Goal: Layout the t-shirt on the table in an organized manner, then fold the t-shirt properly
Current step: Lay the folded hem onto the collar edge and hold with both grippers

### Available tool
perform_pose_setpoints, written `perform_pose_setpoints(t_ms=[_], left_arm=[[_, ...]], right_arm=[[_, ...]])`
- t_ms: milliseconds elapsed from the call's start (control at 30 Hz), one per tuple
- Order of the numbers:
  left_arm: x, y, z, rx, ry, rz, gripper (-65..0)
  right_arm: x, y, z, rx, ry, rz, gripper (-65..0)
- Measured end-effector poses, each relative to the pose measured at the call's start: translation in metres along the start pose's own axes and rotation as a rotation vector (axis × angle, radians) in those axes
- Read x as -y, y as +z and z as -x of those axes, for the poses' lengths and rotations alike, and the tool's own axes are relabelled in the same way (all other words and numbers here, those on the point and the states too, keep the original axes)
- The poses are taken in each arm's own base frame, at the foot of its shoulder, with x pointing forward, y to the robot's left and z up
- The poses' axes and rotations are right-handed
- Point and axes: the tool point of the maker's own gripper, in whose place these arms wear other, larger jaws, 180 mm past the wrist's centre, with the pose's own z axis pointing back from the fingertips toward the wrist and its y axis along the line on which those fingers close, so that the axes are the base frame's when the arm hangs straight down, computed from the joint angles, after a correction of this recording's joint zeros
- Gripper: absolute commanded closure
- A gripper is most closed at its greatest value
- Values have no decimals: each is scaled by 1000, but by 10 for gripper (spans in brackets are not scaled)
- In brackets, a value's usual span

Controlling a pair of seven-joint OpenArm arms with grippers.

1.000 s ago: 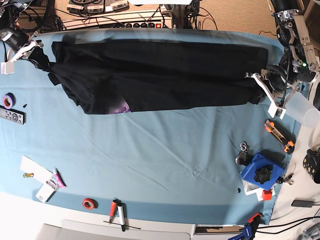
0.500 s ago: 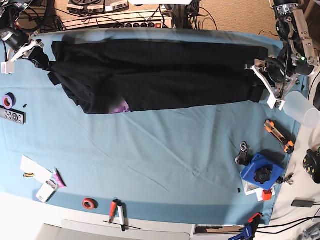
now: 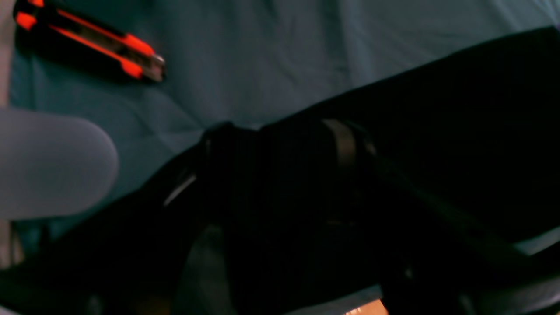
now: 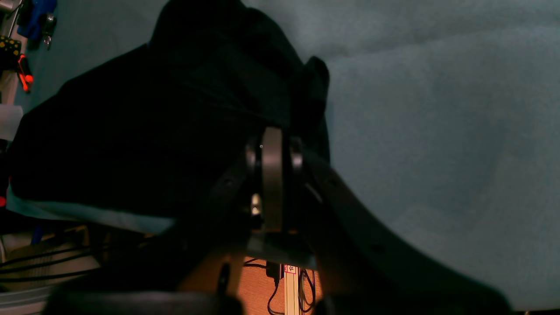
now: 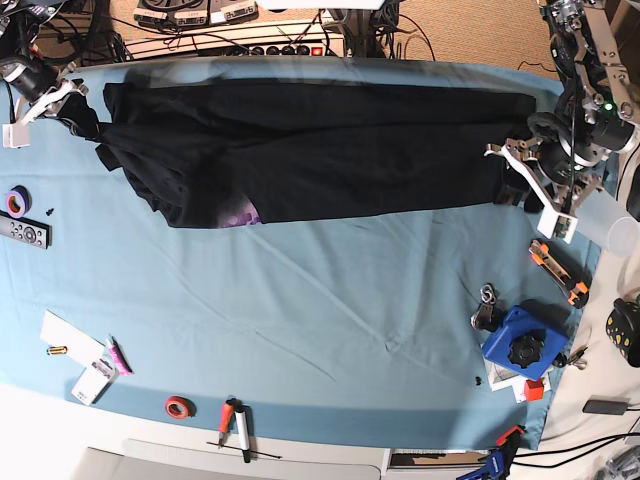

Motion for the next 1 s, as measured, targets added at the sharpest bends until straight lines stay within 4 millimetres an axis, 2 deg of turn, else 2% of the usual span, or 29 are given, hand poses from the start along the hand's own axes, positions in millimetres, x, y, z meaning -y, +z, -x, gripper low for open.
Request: perform_pose_setpoints(t_ms=[267,367,433,567,733,1000], left_arm=[[-14,-12,38,-130,71,-36,-311],[-19,-10,50,-164,75,-71,-311],[-17,-8,60,-189,83,-67,-311],[-14,-4,78,-222,96,-61,-311],[-20,-15,97,-240,157,-53,-311],[-16,-23,98,-204,273,32,-304]], right_arm=[[0,0,0,1,0,0,-3],[0,0,0,0,0,0,-119],[0,0,0,0,1,0,-171],[0,0,0,0,1,0,-176],[0,0,0,1,0,-1,-176],[0,0,0,1,0,-1,-176]])
